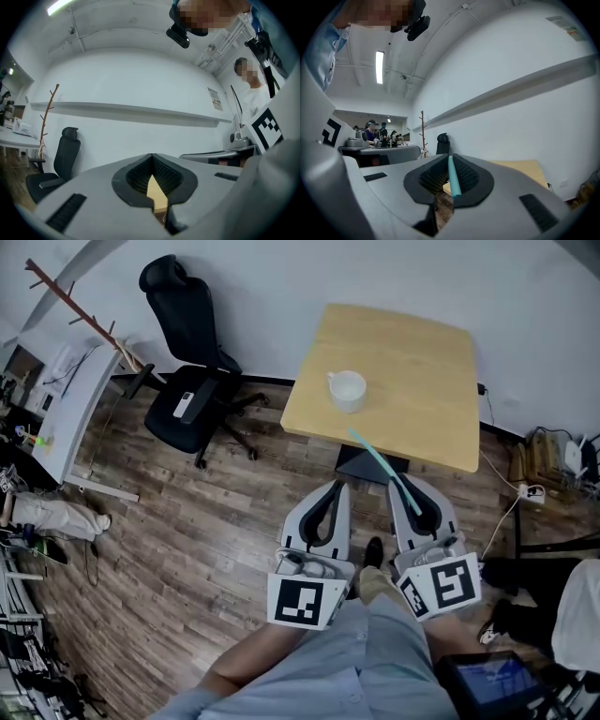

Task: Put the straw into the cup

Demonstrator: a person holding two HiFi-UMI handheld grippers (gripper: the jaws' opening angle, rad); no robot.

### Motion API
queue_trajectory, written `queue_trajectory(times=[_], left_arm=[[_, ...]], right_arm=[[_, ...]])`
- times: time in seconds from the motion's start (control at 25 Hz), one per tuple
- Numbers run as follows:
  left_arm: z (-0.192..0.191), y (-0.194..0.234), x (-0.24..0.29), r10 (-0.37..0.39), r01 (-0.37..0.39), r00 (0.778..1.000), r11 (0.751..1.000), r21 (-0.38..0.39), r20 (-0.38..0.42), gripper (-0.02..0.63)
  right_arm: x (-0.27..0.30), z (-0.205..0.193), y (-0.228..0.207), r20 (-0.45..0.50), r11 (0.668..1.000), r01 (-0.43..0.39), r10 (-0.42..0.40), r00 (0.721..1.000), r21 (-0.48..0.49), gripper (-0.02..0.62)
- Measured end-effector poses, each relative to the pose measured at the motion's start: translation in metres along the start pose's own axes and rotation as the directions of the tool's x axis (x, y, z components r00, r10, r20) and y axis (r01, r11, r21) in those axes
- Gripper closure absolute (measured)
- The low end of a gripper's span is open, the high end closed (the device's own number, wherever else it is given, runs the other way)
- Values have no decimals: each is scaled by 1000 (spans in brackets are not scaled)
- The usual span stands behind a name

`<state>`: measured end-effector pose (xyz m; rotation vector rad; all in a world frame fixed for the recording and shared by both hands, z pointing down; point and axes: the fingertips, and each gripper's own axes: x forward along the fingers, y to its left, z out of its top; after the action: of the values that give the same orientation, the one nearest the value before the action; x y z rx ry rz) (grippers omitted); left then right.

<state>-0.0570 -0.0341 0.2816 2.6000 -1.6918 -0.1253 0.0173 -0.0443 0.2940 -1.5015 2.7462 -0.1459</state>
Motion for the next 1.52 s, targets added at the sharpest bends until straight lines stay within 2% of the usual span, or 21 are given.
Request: queue_trajectory(times=[0.12,0.28,0.68,1.04,1.2,1.52], left_arm=[[-16,-4,30,-6,7,999,1000,20,-49,609],[-22,-11,70,3,-1,998,999,41,-67,609],[-7,-11,135,65,-60,997,992,111,-38,609],[-4,5,156,103,-98,994,988,118,-40,609],[-6,23,167,119,-115,992,989,95,-32,609],[-19,66,194,86,-85,995,996,34,-49,609]], right_arm=[[15,-6,-29,-1,1000,-5,5,1000,23,570],[35,-8,-70,1,999,-14,14,1000,51,571],[77,10,-132,57,995,-69,65,996,66,571],[105,18,-146,69,993,-91,86,994,75,571],[121,13,-146,46,994,-82,79,996,68,571],[162,0,-143,-10,998,-42,42,999,57,571]])
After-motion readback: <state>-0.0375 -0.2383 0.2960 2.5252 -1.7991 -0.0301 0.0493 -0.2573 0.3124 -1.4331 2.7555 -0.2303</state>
